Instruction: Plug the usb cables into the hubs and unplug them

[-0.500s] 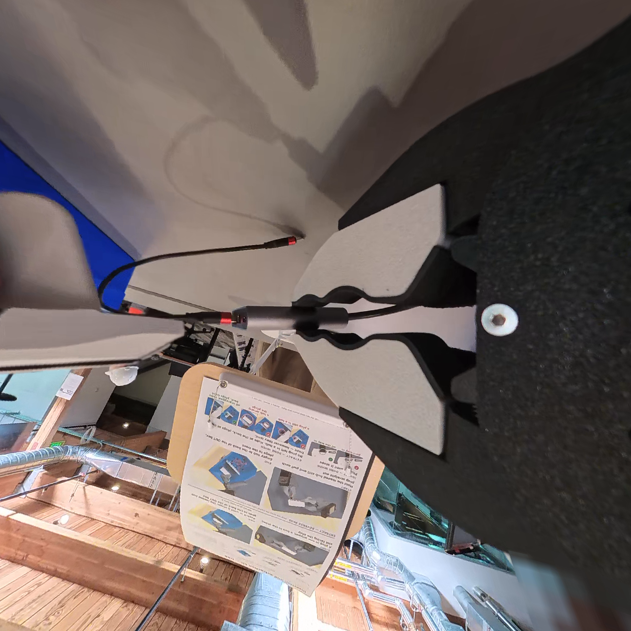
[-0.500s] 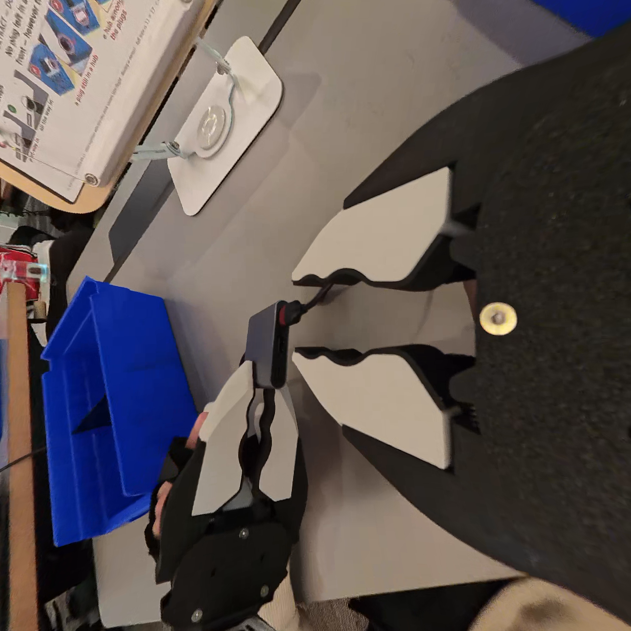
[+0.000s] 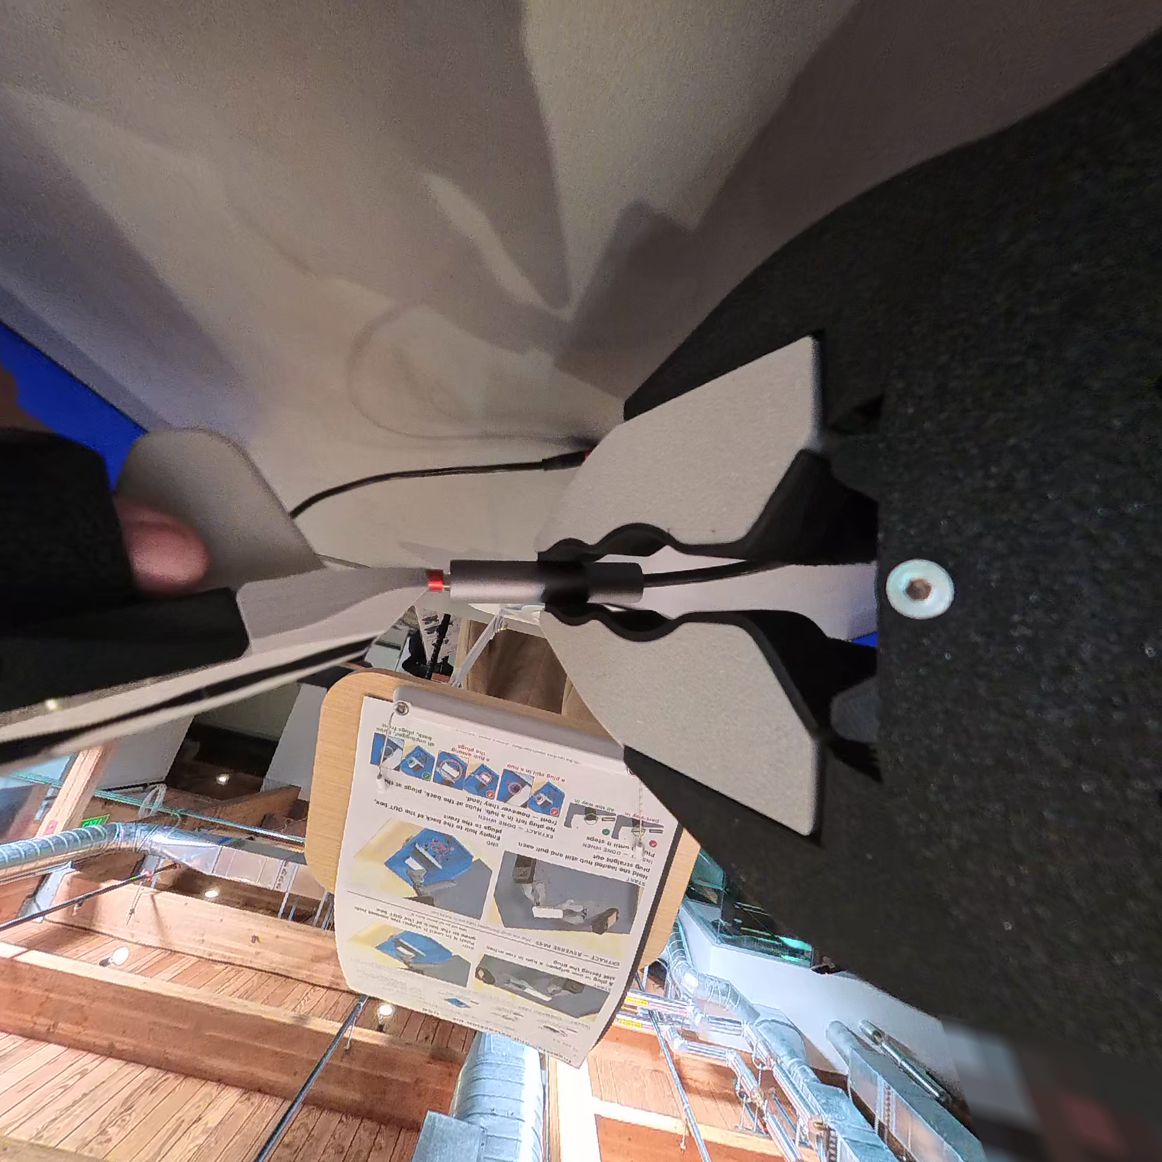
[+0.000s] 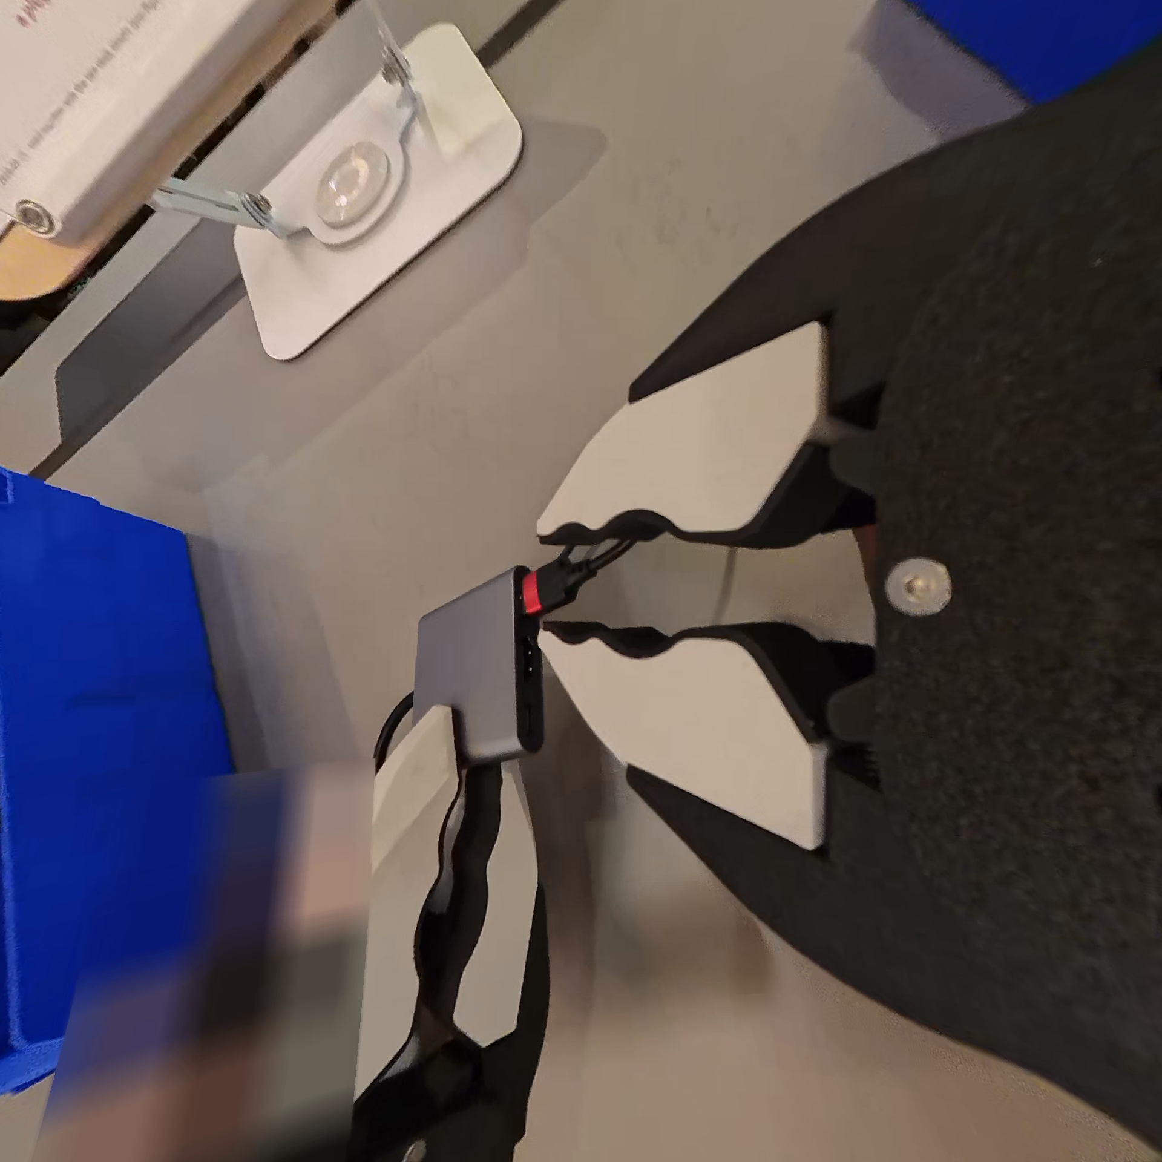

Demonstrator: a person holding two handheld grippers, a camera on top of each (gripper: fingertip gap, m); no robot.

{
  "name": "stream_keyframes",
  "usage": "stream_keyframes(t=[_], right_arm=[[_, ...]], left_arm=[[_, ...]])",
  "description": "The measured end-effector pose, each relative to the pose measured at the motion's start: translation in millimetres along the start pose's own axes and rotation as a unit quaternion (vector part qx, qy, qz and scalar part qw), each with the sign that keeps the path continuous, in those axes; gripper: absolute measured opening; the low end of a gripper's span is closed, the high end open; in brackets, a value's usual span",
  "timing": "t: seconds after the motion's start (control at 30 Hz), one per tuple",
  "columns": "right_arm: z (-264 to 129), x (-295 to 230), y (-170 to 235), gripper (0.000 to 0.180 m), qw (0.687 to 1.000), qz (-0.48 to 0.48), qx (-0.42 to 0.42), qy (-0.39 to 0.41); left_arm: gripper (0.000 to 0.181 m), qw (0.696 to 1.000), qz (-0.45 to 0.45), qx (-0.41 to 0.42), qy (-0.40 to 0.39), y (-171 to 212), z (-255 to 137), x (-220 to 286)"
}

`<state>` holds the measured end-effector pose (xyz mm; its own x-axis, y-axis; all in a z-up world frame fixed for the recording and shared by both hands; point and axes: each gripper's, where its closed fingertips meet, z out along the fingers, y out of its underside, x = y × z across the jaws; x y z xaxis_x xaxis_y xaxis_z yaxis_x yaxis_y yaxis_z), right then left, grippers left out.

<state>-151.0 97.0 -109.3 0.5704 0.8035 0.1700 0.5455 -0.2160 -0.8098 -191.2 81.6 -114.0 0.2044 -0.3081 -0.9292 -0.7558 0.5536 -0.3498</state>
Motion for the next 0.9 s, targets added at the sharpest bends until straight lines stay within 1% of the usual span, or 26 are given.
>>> stream_keyframes(t=[0.07, 0.13, 0.27, 0.3, 0.37, 0.4, 0.43, 0.5, 0.63, 0.77, 0.8, 0.9], right_arm=[[-6.9, 2.9, -6.7, 0.023, 0.999, -0.047, 0.0, 0.027], [-12.3, 3.2, -10.4, 0.024, 0.997, -0.074, -0.013, 0.028], [-3.8, 2.4, 2.6, 0.035, 0.995, -0.057, -0.069, -0.038], [-1.6, 0.8, 4.1, 0.035, 0.994, -0.05, -0.072, -0.058], [1.4, -2.3, 4.1, 0.026, 0.993, -0.029, -0.068, -0.092], [1.7, -5.4, 3.0, 0.017, 0.992, -0.025, -0.063, -0.107], [2.2, -6.8, 2.4, 0.014, 0.992, -0.025, -0.057, -0.111], [3.2, -8.5, 5.5, 0.014, 0.992, -0.03, -0.062, -0.11], [2.4, -6.7, 6.0, 0.013, 0.993, -0.02, -0.061, -0.1], [-1.7, -7.4, 5.7, 0.014, 0.993, -0.034, -0.061, -0.098], [-1.9, -7.9, 6.9, 0.015, 0.992, -0.038, -0.067, -0.099], [-0.6, -6.4, 14.8, 0.026, 0.988, -0.051, -0.105, -0.102]], left_arm=[[0.012, 1.0, 0.001, 0.001, -0.001, 0.2, -0.5, -0.3], [0.012, 1.0, 0.0, 0.003, -0.003, -0.5, -1.5, -1.4], [0.011, 1.0, 0.001, 0.013, -0.006, -5.3, -3.4, -1.7], [0.011, 1.0, 0.001, 0.013, -0.003, -5.6, -3.3, -0.6], [0.011, 1.0, 0.007, 0.01, 0.0, -4.9, -2.8, 1.7], [0.011, 1.0, 0.008, 0.008, 0.0, -4.1, -2.3, 2.2], [0.012, 1.0, 0.008, 0.007, 0.001, -3.5, -2.3, 2.4], [0.012, 1.0, 0.007, 0.007, 0.007, -3.3, -2.4, 4.6], [0.012, 1.0, 0.023, -0.001, -0.005, -4.6, -0.9, 4.2], [0.011, 0.999, 0.043, 0.008, -0.015, -8.4, -2.5, 4.1], [0.011, 0.999, 0.05, 0.009, -0.019, -9.4, -3.1, 4.5], [0.011, 0.998, 0.054, 0.017, -0.021, -13.5, -4.6, 5.0]])
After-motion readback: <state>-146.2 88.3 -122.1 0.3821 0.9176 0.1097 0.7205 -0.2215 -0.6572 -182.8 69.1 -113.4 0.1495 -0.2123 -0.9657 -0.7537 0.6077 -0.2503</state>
